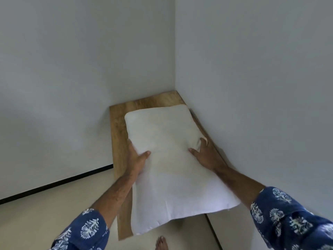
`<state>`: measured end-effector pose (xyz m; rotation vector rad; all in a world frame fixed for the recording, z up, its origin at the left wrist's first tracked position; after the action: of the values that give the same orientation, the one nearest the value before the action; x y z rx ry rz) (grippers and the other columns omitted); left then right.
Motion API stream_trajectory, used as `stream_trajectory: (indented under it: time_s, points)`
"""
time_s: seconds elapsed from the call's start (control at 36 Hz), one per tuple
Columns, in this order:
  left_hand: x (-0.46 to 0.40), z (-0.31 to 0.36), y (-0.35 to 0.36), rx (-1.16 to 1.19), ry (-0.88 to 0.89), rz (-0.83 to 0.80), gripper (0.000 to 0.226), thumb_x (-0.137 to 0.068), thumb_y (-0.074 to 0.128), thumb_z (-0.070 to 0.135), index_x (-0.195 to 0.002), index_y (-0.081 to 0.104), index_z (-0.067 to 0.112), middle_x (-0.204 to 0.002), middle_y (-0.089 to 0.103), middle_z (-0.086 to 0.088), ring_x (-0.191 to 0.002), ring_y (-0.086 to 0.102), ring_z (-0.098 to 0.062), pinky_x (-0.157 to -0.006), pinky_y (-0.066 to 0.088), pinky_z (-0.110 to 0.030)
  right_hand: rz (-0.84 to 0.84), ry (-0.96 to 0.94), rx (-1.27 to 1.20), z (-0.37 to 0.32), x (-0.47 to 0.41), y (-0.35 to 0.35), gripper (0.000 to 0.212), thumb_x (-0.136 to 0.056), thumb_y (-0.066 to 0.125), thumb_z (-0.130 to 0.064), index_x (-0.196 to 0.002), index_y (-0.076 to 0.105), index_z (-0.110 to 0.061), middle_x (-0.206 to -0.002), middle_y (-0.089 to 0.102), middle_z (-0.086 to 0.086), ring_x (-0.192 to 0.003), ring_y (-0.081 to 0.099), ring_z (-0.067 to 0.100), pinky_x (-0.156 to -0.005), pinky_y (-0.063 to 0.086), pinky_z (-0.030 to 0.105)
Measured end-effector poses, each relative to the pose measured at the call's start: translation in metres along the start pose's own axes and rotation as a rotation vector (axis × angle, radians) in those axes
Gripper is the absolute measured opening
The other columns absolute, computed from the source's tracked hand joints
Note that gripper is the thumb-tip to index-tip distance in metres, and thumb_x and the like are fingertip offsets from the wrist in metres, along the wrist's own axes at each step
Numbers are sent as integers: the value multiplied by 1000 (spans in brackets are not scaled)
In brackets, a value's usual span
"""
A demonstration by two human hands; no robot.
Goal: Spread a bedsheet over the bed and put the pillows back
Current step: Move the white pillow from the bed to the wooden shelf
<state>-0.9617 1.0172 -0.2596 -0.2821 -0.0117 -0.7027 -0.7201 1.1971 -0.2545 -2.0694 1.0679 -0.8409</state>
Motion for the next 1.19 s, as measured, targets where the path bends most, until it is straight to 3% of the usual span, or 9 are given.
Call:
stream_trajectory:
  time_s: [0.11,0.19,0.28,0.42,0.56,0.69,0.86,1.08,1.19]
  points:
    - [-43,-6,8,-70,26,-5,100,-88,77,17,-162,10,25,-164,23,-2,-146,29,-17,-123,23,-37,1,27,-2,-13,-40,-2,89,-94,59,-60,-159,21,-12,-159,28,23,-149,29,36,-121,27,45]
    - [-77,-13,14,-168,61,-23,90,-92,72,31,-159,13,39,-165,21,-6,-150,25,-21,-124,23,-43,18,18,73,-25,-70,-9,86,-95,57,-60,-158,24,-11,-156,34,23,-145,35,37,-117,31,42]
    - [-106,-16,22,-229,56,-27,83,-94,69,35,-159,18,36,-162,22,-14,-150,23,-29,-124,23,-47,61,-14,161,-38,-95,-13,82,-97,53,-59,-157,28,-9,-157,33,24,-146,34,39,-118,28,43]
    - [-137,-14,37,-286,45,-4,85,-92,69,41,-158,15,36,-164,15,-13,-153,17,-32,-123,23,-54,164,-282,296,-69,-115,4,87,-92,25,-67,-154,39,-7,-160,34,23,-147,34,39,-121,27,50]
    - [-135,-3,59,-303,59,54,81,-97,64,31,-162,15,24,-164,16,-21,-154,12,-35,-126,11,-48,36,-552,456,-92,-105,42,83,-95,20,-72,-162,21,-25,-171,14,7,-158,12,24,-127,10,52]
    - [-133,-4,63,-424,65,44,74,-105,47,37,-163,4,23,-168,-11,-17,-156,-6,-30,-124,-1,-44,50,-567,480,-88,-122,49,81,-97,22,-73,-162,22,-26,-171,15,7,-158,12,23,-127,8,52]
    - [-120,-2,66,-792,193,-59,79,-97,14,67,-161,-11,29,-167,-26,-2,-154,-23,-27,-121,-9,-50,53,-578,497,-86,-137,57,78,-98,28,-71,-162,22,-26,-170,16,7,-157,14,23,-126,9,54]
    - [-76,-5,60,-1049,231,-135,76,-95,3,66,-161,-8,29,-169,-16,2,-156,-15,-21,-126,-2,-53,38,-584,504,-87,-137,60,81,-96,20,-72,-162,22,-26,-170,18,9,-157,15,25,-126,9,54]
    - [-52,5,46,-1086,215,-157,80,-93,2,66,-161,-5,25,-170,-12,1,-156,-15,-20,-124,-13,-47,3,-572,524,-94,-134,58,88,-91,11,-74,-162,21,-24,-170,17,11,-157,13,27,-125,4,57]
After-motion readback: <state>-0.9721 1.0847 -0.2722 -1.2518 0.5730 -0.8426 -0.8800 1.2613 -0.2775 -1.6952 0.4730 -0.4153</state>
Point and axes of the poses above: each hand's wrist, its own x-axis away from the middle knuckle, its own y-axis out of the palm, z = x × y, the point moved 4 cm from there along -x, towards the middle knuckle
